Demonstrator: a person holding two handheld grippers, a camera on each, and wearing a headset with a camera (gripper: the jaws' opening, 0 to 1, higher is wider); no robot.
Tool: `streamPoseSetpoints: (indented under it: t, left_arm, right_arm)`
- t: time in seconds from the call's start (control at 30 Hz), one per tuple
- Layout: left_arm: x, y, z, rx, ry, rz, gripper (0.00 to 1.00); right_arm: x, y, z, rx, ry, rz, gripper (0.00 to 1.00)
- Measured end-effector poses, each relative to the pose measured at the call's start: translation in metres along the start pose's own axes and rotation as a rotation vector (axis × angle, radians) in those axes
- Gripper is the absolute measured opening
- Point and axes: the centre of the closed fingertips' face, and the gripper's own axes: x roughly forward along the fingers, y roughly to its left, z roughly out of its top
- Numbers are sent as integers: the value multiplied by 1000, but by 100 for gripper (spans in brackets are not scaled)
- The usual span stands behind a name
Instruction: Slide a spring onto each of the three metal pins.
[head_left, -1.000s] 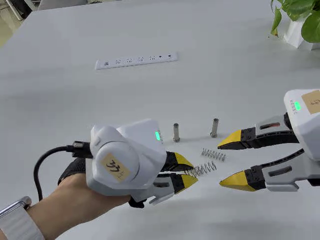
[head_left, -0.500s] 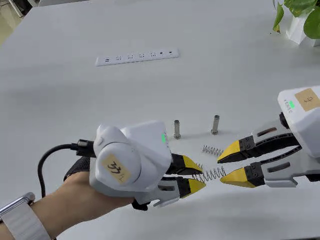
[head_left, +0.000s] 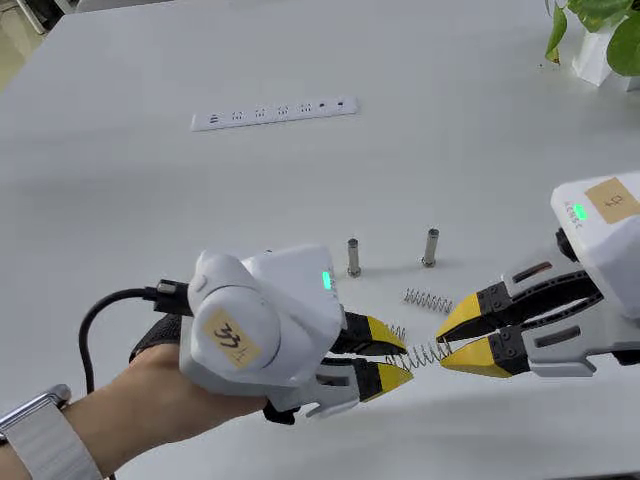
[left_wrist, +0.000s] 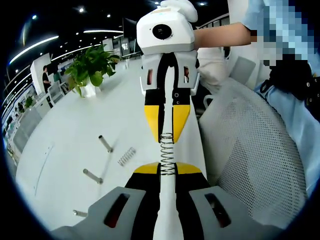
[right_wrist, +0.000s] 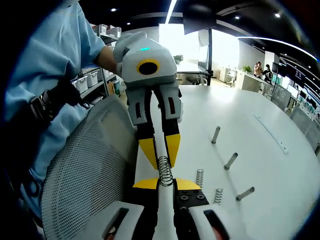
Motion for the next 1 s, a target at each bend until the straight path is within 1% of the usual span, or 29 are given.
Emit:
streamPoseSetpoints:
  t: [0.03, 0.2, 0.37, 0.4, 0.43, 0.47, 0.53, 0.6, 0.63, 0.7, 0.77, 0.8, 0.87, 1.0]
  left_arm:
    - [1, 0, 0, -5, 1, -2, 7]
    - [3, 2, -1, -21, 6, -3, 7]
    - [4, 6, 0, -59, 0, -2, 6]
    - [5, 6, 0, -80, 0, -6, 6]
    - [5, 6, 1, -84, -3, -5, 6]
    - [5, 7, 1, -92, -5, -5, 6]
    - [5, 7, 0, -103, -4, -6, 6]
    - [5, 8, 1, -116, -6, -5, 6]
    - [4, 8, 1, -128, -7, -8, 6]
    - [4, 8, 1, -138, -9, -10, 6]
    - [4, 8, 0, -140, -7, -13, 6]
    - [4, 8, 0, -136, -5, -13, 6]
    - [5, 7, 0, -132, -1, -14, 6]
    - [4, 7, -1, -126, 4, -14, 6]
  right_arm:
    - [0, 0, 0, 5, 4, 1, 7]
    - [-1, 1, 2, -17, 23, -10, 7]
    - [-3, -2, 4, -46, 58, -32, 7]
    - [-3, -2, 5, -49, 71, -35, 7]
    - [-3, -2, 5, -57, 77, -39, 7]
    - [-3, -2, 5, -75, 95, -47, 7]
    - [-3, -2, 6, -91, 107, -53, 7]
    - [-3, -2, 8, -122, 124, -64, 7]
    - [-4, -3, 8, -147, 143, -68, 7]
    - [-3, -2, 9, -178, 163, -73, 7]
    - [-3, -2, 11, -195, 172, -73, 7]
    - [-3, -2, 11, -212, 187, -75, 7]
    - [-2, -2, 11, -231, 199, -73, 7]
    - [-2, -3, 12, -251, 211, -71, 7]
